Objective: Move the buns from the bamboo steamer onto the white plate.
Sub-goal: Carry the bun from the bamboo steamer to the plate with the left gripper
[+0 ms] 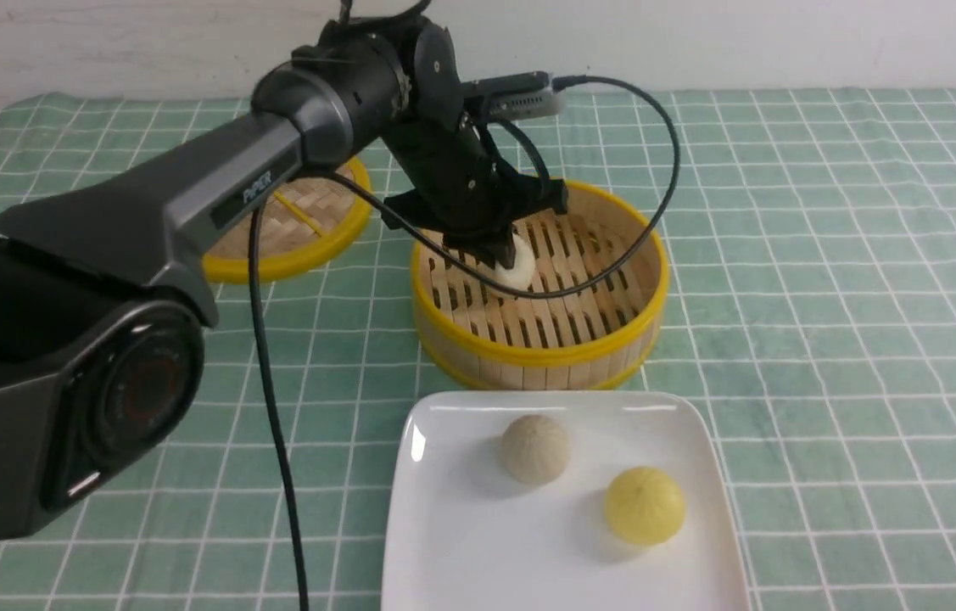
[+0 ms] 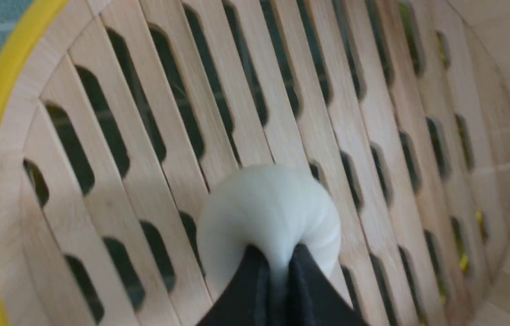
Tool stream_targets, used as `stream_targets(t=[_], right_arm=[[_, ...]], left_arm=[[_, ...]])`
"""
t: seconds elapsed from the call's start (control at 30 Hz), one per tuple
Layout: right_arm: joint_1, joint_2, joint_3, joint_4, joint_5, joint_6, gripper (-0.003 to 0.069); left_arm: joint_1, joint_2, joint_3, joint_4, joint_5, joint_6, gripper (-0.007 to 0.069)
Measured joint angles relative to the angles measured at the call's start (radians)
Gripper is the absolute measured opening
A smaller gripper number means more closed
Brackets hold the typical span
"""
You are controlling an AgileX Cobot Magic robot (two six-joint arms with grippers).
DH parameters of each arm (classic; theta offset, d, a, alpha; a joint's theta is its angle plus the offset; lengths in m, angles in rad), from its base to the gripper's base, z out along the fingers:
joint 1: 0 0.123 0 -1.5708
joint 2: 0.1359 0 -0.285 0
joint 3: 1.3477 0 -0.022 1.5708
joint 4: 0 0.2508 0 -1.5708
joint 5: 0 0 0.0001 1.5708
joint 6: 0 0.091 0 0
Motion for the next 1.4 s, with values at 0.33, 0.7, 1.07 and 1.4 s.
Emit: stream_targets(t=[0.33,0.7,1.07,1.4], right_arm=[[0.0,0.0,0.0,0.0,0.0,0.0,0.024],[0.0,0.0,0.0,0.0,0.0,0.0,0.024],[0.0,0.0,0.0,0.0,0.0,0.0,0.024],[0.0,0.0,0.0,0.0,0.0,0.0,0.024]], left_arm=[[-0.001,-0.326,-0.007,0.031,0.212,0.122,0.0027],[-0.001,-0.598,0.481,-0.05,0.214,0.133,0.0027],[-0.001,-0.541,0.835,-0.171,-0.023,0.175,0.0033],[-0.012,-0.441,0.836,-0.223,-0.074,0.183,0.0097]])
